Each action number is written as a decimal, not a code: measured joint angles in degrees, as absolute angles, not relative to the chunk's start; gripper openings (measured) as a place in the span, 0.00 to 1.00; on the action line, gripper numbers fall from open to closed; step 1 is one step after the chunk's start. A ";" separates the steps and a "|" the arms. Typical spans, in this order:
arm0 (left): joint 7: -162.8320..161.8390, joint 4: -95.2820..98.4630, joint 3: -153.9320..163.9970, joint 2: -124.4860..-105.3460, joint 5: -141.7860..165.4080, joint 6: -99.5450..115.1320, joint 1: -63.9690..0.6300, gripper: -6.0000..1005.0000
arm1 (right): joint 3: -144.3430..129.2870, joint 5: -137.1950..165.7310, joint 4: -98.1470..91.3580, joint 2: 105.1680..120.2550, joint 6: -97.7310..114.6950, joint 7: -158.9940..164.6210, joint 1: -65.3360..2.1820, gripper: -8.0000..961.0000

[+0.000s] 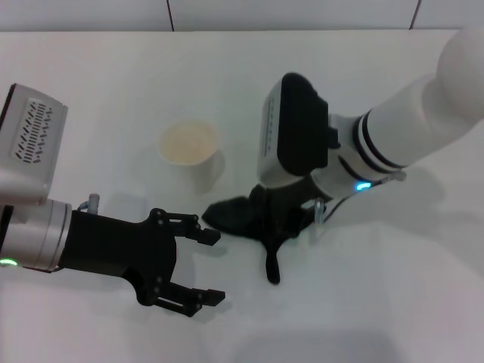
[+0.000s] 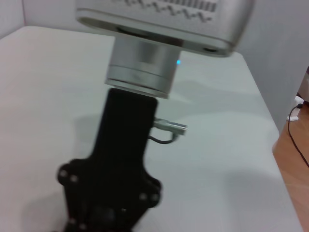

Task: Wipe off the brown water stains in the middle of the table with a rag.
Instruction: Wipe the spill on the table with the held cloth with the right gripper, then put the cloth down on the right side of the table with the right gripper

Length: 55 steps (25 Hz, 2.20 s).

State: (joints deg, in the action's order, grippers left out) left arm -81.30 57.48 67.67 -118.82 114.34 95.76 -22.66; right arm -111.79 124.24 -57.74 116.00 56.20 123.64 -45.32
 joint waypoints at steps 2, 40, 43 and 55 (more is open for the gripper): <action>-81.30 57.48 67.67 -118.83 114.33 95.75 -22.68 0.84 | -111.05 124.60 -56.62 115.87 54.72 123.34 -45.95 0.13; -80.70 57.31 67.58 -119.00 114.16 95.54 -22.59 0.84 | -107.13 124.78 -55.35 115.83 52.18 120.95 -44.35 0.13; -80.76 57.30 67.58 -119.00 114.13 95.53 -22.55 0.84 | -106.49 125.11 -54.77 115.60 49.88 120.92 -44.54 0.13; -80.68 57.34 67.59 -119.00 113.30 95.54 -22.52 0.84 | -106.87 123.55 -57.15 116.08 57.72 121.23 -43.39 0.13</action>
State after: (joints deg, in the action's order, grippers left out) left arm -80.68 57.34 67.59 -119.00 113.30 95.54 -22.52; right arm -106.87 123.55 -57.15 116.08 57.72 121.23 -43.39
